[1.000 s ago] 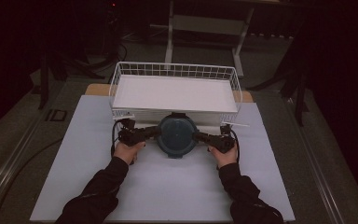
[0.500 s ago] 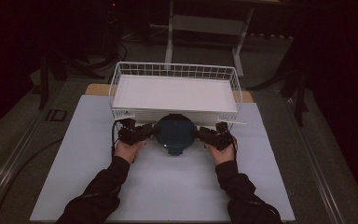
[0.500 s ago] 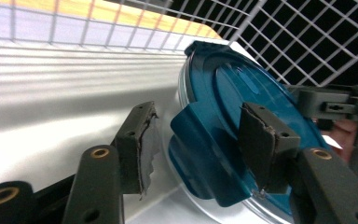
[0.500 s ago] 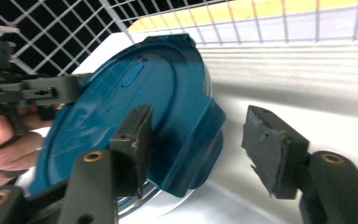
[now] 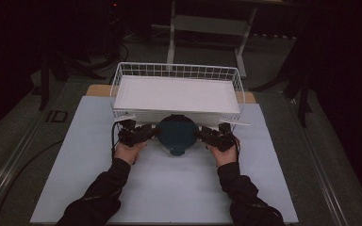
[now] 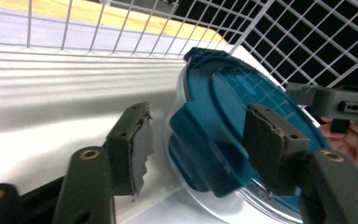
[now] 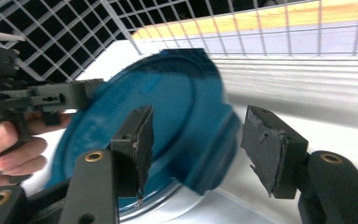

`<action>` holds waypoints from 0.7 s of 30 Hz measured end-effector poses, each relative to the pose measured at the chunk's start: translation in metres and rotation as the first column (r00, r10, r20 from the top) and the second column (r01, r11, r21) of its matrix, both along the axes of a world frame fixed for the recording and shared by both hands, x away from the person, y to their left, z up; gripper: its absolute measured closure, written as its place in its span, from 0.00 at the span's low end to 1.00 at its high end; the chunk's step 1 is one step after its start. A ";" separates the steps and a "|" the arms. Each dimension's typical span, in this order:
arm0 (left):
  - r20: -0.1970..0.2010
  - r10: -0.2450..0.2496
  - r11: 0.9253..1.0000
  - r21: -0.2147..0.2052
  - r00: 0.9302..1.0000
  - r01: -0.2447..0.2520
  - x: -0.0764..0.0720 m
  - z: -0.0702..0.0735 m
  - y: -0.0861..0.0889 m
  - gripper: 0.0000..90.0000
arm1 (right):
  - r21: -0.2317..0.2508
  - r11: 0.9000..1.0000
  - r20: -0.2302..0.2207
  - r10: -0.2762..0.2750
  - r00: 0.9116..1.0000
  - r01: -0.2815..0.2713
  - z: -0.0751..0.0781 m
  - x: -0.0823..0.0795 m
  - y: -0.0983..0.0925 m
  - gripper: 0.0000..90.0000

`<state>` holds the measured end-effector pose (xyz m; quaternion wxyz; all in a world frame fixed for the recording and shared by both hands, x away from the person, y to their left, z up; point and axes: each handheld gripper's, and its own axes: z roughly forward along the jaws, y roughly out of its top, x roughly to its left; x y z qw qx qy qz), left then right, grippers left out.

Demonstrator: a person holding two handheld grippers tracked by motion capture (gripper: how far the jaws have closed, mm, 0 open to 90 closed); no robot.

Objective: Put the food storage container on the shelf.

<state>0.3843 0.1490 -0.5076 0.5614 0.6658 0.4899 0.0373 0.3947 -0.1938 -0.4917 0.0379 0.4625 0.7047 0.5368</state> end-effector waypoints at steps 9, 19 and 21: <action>0.038 -0.111 0.994 0.025 0.993 0.110 -0.026 0.005 0.003 0.19 | -0.008 1.000 0.032 0.030 0.999 -0.030 0.010 -0.019 0.001 0.46; 0.038 -0.164 0.986 0.029 0.986 0.163 -0.056 0.013 0.004 0.01 | -0.008 0.997 0.042 0.081 0.996 -0.081 0.019 -0.040 0.011 0.46; 0.043 -0.188 0.982 0.032 0.981 0.187 -0.066 0.017 0.004 0.01 | 0.004 0.995 0.040 0.104 0.994 -0.105 0.020 -0.049 0.016 0.47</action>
